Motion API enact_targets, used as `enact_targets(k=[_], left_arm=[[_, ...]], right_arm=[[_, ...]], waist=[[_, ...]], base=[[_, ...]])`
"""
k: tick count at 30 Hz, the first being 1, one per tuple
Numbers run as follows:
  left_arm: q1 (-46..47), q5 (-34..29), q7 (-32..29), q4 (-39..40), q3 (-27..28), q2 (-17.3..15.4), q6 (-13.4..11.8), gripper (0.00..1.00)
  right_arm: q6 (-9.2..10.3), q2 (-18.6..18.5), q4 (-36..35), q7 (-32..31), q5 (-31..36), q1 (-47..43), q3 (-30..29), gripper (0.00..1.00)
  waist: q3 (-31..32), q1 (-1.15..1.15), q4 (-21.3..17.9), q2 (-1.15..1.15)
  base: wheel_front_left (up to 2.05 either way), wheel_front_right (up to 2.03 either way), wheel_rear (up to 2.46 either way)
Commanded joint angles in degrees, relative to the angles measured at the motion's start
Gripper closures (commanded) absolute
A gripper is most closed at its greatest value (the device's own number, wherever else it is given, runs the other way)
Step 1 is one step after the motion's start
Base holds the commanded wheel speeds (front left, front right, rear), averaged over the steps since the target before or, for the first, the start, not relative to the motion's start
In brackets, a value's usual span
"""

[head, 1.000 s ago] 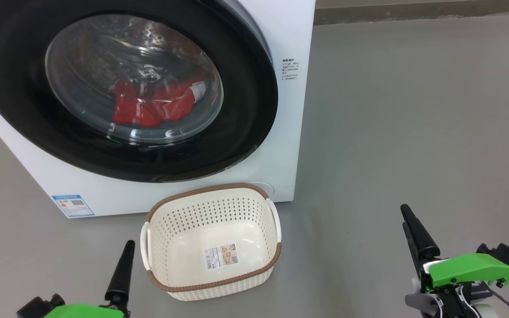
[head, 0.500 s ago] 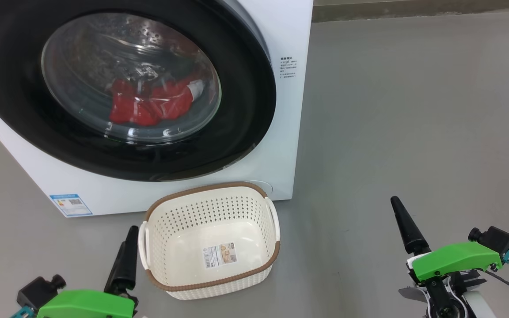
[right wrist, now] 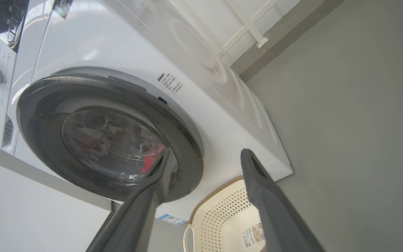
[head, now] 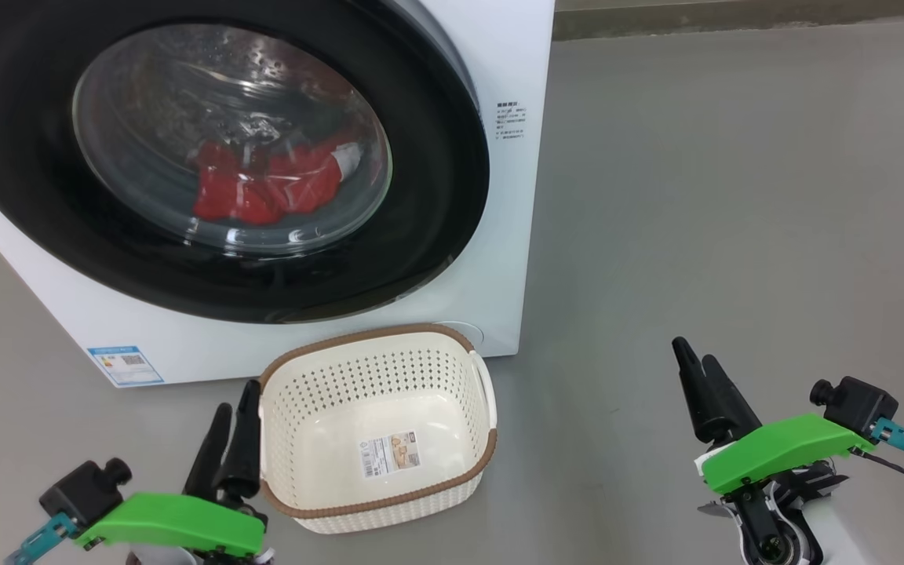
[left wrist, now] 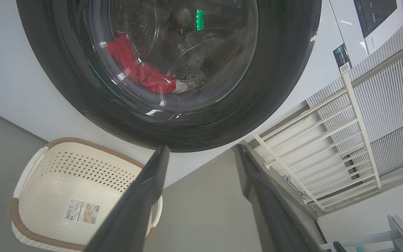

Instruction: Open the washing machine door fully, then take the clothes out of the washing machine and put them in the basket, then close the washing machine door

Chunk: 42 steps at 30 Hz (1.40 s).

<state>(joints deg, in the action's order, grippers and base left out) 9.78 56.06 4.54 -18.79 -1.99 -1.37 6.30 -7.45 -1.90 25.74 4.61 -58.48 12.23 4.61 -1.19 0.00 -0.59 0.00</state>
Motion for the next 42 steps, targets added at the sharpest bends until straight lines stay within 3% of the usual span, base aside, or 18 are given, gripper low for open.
enact_targets(k=[1, 20, 42], left_arm=[[2.9, -2.2, 0.8, 1.7, 0.7, -0.9, -0.4, 0.00], [5.3, -20.0, 4.0, 2.9, -0.4, -1.1, -3.6, 0.00], [8.6, -33.4, 7.7, 1.6, 0.1, -1.3, -5.5, 0.00]], right_arm=[[-0.02, -0.4, -1.2, 0.7, 2.0, 3.4, 1.0, 0.00], [-0.02, -0.6, -1.1, 3.9, 17.8, 6.6, 2.5, 0.00], [-0.03, -0.8, 0.2, 7.6, 31.5, 11.0, 5.1, 0.00]], waist=[[0.0, 0.00, 0.0, 0.00], [-0.4, 0.00, -0.5, 0.00], [-0.7, 0.00, -1.2, 0.00]], base=[[0.00, 0.00, 0.00], [0.00, 0.00, 0.00], [0.00, 0.00, 0.00]])
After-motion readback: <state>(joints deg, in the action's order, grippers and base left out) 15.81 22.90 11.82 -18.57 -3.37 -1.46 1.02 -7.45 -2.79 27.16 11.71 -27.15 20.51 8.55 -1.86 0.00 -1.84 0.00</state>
